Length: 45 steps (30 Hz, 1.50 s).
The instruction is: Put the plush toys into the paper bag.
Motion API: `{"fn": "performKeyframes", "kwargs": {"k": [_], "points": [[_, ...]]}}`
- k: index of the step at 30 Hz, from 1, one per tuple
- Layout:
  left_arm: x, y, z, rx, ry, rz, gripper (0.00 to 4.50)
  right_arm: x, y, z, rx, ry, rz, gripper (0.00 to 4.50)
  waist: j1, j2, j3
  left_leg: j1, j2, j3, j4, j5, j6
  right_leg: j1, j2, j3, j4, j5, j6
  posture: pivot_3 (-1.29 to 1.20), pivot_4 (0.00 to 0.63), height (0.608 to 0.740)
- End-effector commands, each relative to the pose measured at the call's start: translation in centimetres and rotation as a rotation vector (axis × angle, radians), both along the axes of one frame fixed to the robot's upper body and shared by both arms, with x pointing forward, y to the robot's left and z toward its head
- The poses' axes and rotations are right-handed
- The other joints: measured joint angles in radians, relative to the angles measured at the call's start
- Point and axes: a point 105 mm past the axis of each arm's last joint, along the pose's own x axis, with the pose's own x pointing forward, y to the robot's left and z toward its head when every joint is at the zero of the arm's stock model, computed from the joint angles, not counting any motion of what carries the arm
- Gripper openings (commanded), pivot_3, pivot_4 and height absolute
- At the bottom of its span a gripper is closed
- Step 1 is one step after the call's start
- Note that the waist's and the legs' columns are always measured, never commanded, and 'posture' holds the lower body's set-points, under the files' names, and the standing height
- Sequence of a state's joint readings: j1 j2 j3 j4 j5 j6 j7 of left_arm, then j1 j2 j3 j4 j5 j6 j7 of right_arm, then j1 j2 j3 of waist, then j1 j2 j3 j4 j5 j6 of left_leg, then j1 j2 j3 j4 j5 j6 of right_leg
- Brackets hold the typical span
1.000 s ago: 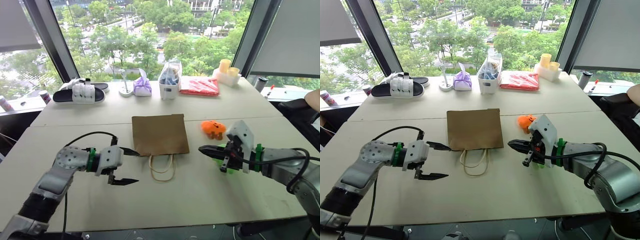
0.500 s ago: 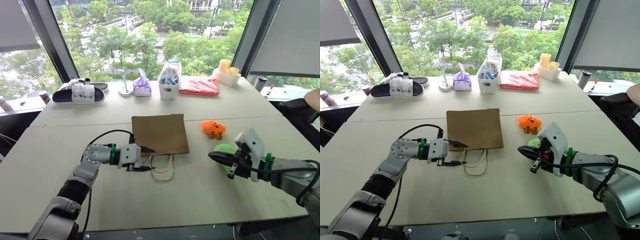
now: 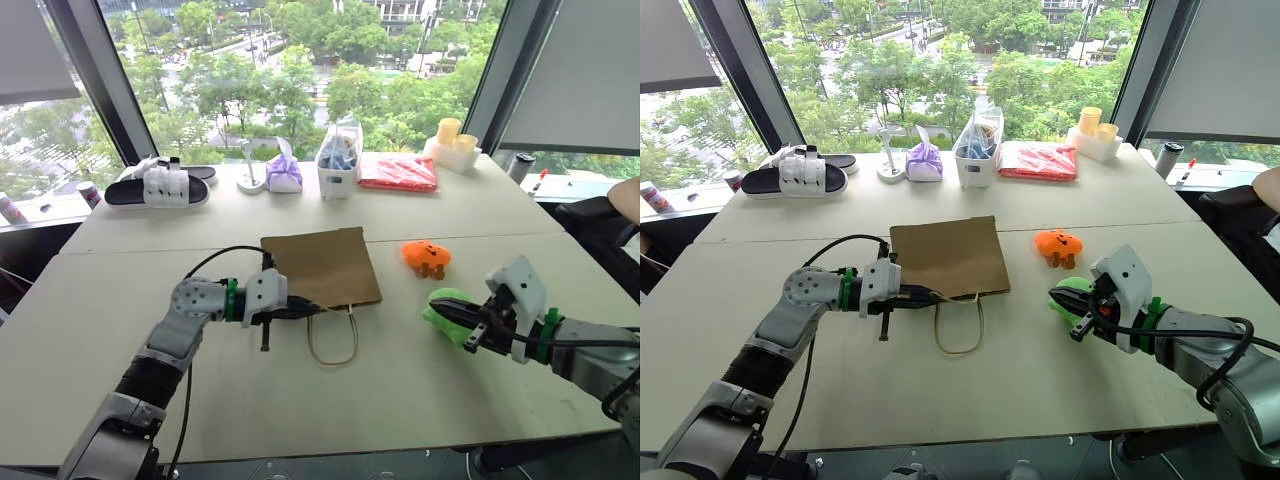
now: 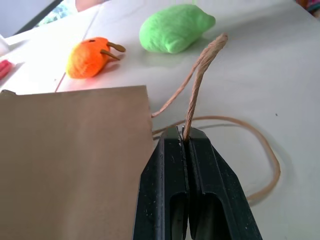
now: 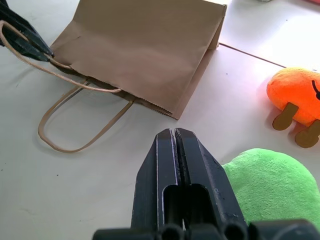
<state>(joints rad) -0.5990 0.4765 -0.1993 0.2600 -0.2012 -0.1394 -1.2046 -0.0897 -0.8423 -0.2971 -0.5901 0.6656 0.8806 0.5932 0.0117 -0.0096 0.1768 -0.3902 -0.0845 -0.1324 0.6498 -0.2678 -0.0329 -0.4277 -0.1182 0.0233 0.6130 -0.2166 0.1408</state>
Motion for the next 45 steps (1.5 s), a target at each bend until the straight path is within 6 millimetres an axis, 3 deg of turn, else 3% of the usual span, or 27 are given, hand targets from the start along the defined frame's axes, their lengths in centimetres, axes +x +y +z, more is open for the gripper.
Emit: {"fn": "performKeyframes", "kwargs": {"k": [1, 8, 13, 20, 24, 27, 31, 34, 38, 40, 43, 45], "points": [[0.3, 0.0, 1.7, -0.038, -0.043, 0.015, 0.00, 0.9, -1.2, 1.3, 0.011, -0.073, -0.072, 0.84, 0.000, 0.000, 0.000, 0.000, 0.000, 0.000, 0.000, 0.000, 0.000, 0.000, 0.000, 0.000, 0.000, 0.000, 0.000, 0.00, 0.150, 0.740], [0.6, 0.1, 2.5, -0.061, -0.031, 0.025, 0.00, 2.3, -3.1, -0.1, -0.071, -0.078, -0.206, 4.45, 0.001, 0.000, 0.000, 0.000, 0.000, 0.000, 0.000, 0.000, 0.000, 0.000, 0.000, 0.000, 0.000, 0.000, 0.000, 0.00, 0.150, 0.740], [0.9, 0.4, 3.3, -0.080, -0.030, 0.044, 0.00, 2.4, -3.6, -2.4, -0.101, -0.025, -0.254, 4.45, -0.001, 0.000, 0.000, 0.000, -0.001, 0.000, 0.000, 0.000, 0.000, 0.000, 0.000, 0.000, 0.000, 0.000, 0.000, 0.00, 0.150, 0.740], [1.2, 0.5, 3.8, -0.096, -0.034, 0.066, 0.00, 4.5, -4.3, -5.8, -0.199, -0.005, -0.305, 4.45, -0.005, 0.000, 0.000, 0.001, -0.001, 0.000, 0.000, 0.000, 0.000, 0.000, 0.000, 0.000, 0.001, 0.000, 0.000, 0.00, 0.150, 0.740], [1.4, 0.7, 4.2, -0.125, -0.035, 0.094, 0.00, 5.9, -4.8, -6.7, -0.251, -0.032, -0.325, 4.45, -0.006, 0.000, 0.000, 0.001, -0.001, 0.000, 0.000, 0.000, 0.000, 0.000, 0.000, 0.000, 0.001, 0.000, 0.000, 0.00, 0.150, 0.740], [1.6, 0.9, 4.7, -0.152, -0.034, 0.121, 0.00, 6.3, -5.2, -6.7, -0.297, -0.063, -0.322, 3.61, -0.008, 0.000, 0.000, 0.001, -0.001, 0.000, 0.000, 0.000, 0.000, 0.000, 0.000, 0.000, 0.001, 0.000, 0.000, 0.00, 0.150, 0.740], [1.8, 1.1, 5.4, -0.204, -0.015, 0.158, 0.00, 6.6, -5.1, -5.5, -0.251, -0.091, -0.313, 1.44, -0.010, 0.000, 0.000, 0.001, -0.001, 0.000, 0.000, 0.000, -0.001, 0.000, 0.000, 0.000, 0.001, 0.000, 0.000, 0.00, 0.150, 0.740], [1.8, 1.2, 5.4, -0.211, -0.003, 0.168, 0.00, 6.3, -4.2, -4.4, -0.204, -0.109, -0.281, 0.06, -0.011, 0.000, 0.000, 0.001, -0.001, 0.000, 0.000, 0.000, 0.000, 0.000, 0.000, 0.000, 0.001, 0.000, 0.000, 0.00, 0.150, 0.740], [2.0, 1.1, 5.8, -0.240, 0.022, 0.180, 0.00, 4.7, 0.4, -0.4, -0.073, -0.162, -0.085, 0.06, -0.018, 0.000, 0.000, 0.001, -0.001, -0.001, 0.000, 0.000, -0.001, 0.000, 0.000, 0.000, 0.001, 0.000, 0.000, 0.00, 0.150, 0.740], [2.1, 1.1, 6.0, -0.254, 0.031, 0.183, 0.00, 3.8, 2.8, 0.6, -0.025, -0.155, 0.017, 0.06, -0.024, 0.000, 0.000, 0.001, -0.001, -0.001, 0.000, 0.000, 0.000, 0.000, 0.000, 0.000, 0.001, 0.000, 0.000, 0.00, 0.150, 0.740], [2.3, 0.8, 6.5, -0.277, 0.040, 0.184, 0.00, 2.6, 6.8, 0.5, 0.025, -0.119, 0.166, 0.06, -0.024, 0.000, 0.000, 0.001, -0.001, -0.002, 0.000, 0.000, 0.000, 0.000, 0.000, 0.000, 0.001, 0.000, 0.000, 0.00, 0.150, 0.740], [2.3, 0.7, 6.8, -0.290, 0.045, 0.183, 0.00, 2.5, 8.4, 0.0, 0.039, -0.104, 0.203, 0.06, -0.023, 0.000, 0.000, 0.001, -0.001, -0.002, 0.000, 0.000, 0.000, 0.000, 0.000, 0.000, 0.001, 0.000, 0.000, 0.00, 0.150, 0.740]]}}
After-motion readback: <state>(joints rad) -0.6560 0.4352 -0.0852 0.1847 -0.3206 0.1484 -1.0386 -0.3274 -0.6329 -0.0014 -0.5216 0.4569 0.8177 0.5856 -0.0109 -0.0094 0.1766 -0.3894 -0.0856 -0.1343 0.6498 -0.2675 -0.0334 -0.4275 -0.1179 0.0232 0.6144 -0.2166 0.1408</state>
